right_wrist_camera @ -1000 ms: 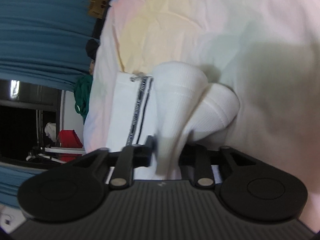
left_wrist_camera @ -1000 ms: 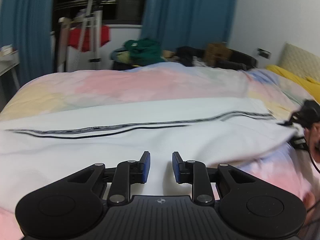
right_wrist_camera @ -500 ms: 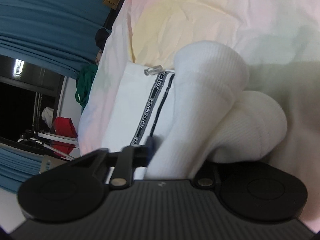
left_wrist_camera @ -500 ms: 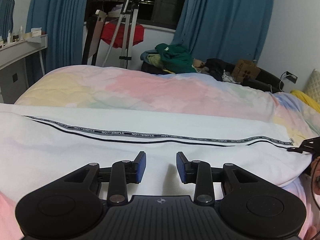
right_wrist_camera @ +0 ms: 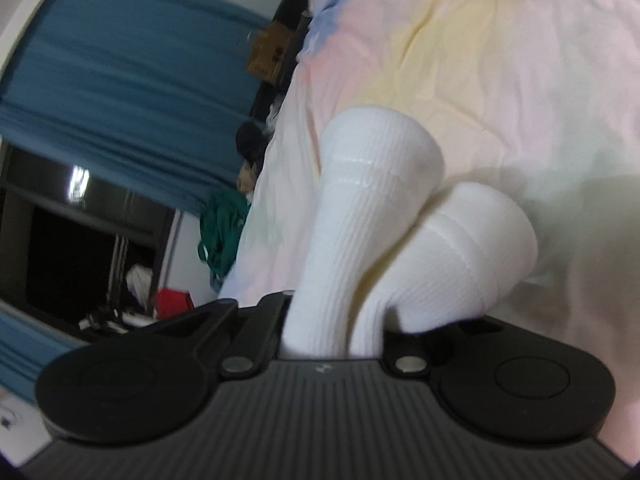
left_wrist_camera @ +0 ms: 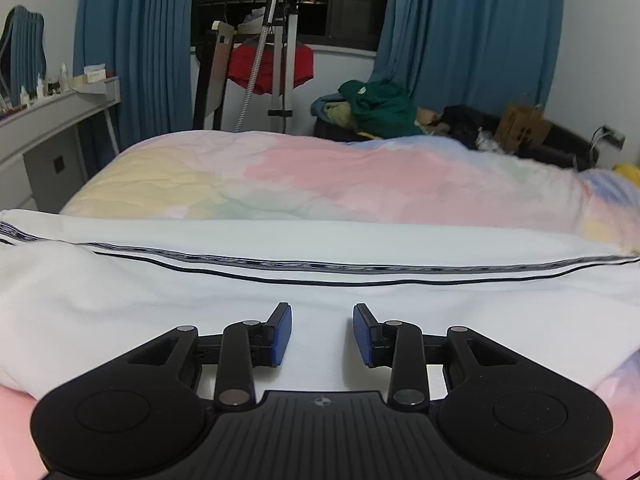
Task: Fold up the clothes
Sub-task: 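Grasp the ribbed sweatpants cuffs with the right gripper and lift them, then fold the held cuffs over the sweatpants with the right gripper and release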
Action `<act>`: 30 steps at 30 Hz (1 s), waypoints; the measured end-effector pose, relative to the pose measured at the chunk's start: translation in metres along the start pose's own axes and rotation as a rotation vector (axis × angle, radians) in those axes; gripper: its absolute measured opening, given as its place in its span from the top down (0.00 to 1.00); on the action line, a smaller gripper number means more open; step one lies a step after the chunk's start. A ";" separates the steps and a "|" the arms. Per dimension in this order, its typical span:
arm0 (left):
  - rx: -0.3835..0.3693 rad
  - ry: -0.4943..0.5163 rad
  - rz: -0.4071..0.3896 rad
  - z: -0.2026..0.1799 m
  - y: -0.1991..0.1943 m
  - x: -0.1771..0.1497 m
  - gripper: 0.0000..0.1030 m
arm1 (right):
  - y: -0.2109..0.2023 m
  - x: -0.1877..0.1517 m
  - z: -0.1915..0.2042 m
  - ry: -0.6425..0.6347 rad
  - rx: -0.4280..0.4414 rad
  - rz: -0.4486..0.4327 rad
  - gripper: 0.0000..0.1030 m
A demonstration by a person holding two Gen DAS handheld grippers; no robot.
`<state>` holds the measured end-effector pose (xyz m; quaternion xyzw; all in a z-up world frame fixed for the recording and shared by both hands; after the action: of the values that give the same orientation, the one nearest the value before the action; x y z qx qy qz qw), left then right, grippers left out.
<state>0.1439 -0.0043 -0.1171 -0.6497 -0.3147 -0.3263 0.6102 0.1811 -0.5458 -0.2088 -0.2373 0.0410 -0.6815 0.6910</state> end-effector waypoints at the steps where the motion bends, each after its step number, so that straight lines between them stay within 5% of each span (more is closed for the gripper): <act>1: 0.004 0.014 0.008 -0.002 0.003 -0.002 0.63 | 0.000 0.001 -0.001 -0.017 -0.007 -0.003 0.90; 11: 0.083 0.160 0.096 -0.017 0.031 -0.021 0.61 | -0.008 -0.007 0.054 -0.370 -0.029 -0.089 0.90; 17: 0.047 0.078 0.110 -0.006 0.028 -0.009 0.62 | -0.036 -0.050 0.132 -0.721 0.029 -0.192 0.89; 21: 0.003 -0.014 0.075 0.009 0.010 0.010 0.58 | -0.055 -0.107 0.168 -0.976 0.090 -0.208 0.89; 30: 0.018 -0.140 -0.037 0.060 -0.026 0.039 0.57 | -0.081 -0.306 0.178 -1.491 0.290 -0.030 0.89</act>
<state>0.1482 0.0572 -0.0725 -0.6595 -0.3714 -0.2887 0.5863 0.1536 -0.1995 -0.1018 -0.5424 -0.5300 -0.3486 0.5508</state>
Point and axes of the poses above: each gripper's, at about its wrist camera, not at the fingertips, and y roughly the way its jaws point, z to its left, x to its top, the point moved 7 cm from there along y, roughly the way its jaws point, and after that the axes turned 1 degree about -z, right-handed, at the moved point
